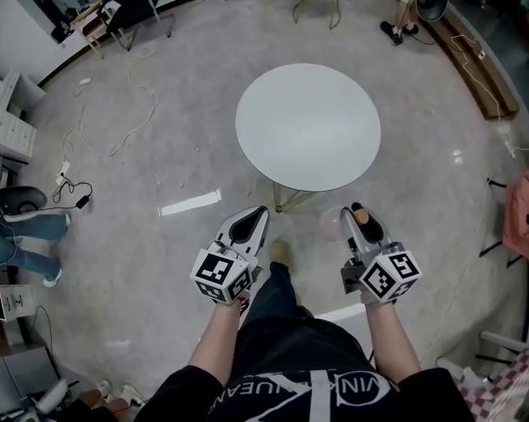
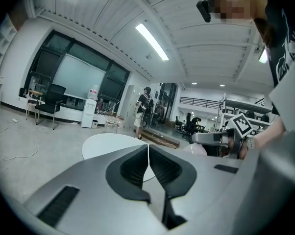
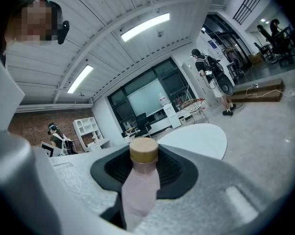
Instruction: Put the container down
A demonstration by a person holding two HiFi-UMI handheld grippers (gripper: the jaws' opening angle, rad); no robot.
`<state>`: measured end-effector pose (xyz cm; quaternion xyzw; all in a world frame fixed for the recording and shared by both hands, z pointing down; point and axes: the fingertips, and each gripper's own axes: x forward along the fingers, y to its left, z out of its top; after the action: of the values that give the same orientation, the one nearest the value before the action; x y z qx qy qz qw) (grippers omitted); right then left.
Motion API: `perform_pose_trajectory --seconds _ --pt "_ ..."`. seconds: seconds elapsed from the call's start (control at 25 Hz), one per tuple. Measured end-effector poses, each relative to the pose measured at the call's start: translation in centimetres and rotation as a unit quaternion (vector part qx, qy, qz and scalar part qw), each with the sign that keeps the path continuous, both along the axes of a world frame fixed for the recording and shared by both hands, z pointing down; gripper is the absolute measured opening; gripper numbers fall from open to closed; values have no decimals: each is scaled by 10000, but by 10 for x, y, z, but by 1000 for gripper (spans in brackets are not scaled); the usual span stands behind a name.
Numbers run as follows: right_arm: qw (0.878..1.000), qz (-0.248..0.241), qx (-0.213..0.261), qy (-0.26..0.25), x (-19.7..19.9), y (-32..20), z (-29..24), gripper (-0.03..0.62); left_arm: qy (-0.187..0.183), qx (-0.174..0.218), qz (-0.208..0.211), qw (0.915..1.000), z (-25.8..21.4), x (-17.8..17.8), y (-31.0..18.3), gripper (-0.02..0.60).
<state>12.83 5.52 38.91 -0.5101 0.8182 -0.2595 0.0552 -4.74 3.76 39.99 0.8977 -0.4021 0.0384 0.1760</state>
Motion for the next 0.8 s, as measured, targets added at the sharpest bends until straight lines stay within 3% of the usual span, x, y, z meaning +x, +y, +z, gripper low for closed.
perform_pose_trajectory --seconds 0.8 --pt "9989 334 -327 106 6 -107 17 129 87 -190 504 9985 8 19 -130 15"
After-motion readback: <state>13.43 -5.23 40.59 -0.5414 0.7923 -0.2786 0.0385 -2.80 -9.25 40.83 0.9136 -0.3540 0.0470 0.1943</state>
